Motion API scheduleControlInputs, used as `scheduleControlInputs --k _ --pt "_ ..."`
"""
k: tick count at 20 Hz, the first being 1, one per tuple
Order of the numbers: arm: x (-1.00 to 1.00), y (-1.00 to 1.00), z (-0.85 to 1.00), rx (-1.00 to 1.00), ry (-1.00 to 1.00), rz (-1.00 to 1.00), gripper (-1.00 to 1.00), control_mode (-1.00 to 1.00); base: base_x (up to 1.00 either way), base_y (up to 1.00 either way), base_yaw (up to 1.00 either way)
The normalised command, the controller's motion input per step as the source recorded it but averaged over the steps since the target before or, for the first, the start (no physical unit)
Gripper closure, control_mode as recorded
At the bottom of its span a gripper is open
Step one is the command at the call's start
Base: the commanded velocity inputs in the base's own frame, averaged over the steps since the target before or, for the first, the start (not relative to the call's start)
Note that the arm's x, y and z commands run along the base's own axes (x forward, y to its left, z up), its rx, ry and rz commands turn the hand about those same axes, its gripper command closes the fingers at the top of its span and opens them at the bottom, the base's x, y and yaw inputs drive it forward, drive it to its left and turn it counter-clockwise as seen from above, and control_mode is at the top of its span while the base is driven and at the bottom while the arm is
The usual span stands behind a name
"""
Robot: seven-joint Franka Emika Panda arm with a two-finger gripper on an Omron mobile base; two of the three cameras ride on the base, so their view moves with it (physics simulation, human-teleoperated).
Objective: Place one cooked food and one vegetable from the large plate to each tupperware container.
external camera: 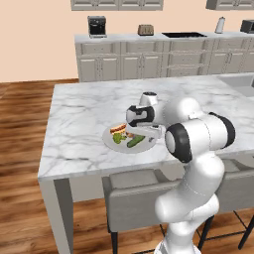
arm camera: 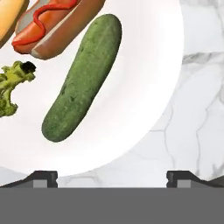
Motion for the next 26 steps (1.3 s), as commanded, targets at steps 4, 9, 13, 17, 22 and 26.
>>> scheduleControlInputs --k 4,9,13,17,22,26 --pt "0.54 0.01 -0.36 0.04 0.0 0.0 -1.0 -1.0 0.0 0.0 0.0" --pt "0.5 0.0 -0.34 0.0 0.01 0.0 -1.0 -1.0 0.0 0.0 0.0" --pt "0.4 0.08 -0.29 0.0 0.02 0.0 -1.0 -1.0 0.0 0.0 0.0" --pt "0.29 0.11 -0.23 0.0 0.04 0.0 -1.0 -1.0 0.0 0.0 0.0" --pt "0.02 0.0 -0.13 0.0 0.01 0.0 -1.0 -1.0 0.0 0.0 0.0" --pt "0.0 0.0 -0.07 0.0 0.0 0.0 1.0 -1.0 0.0 0.0 0.0"
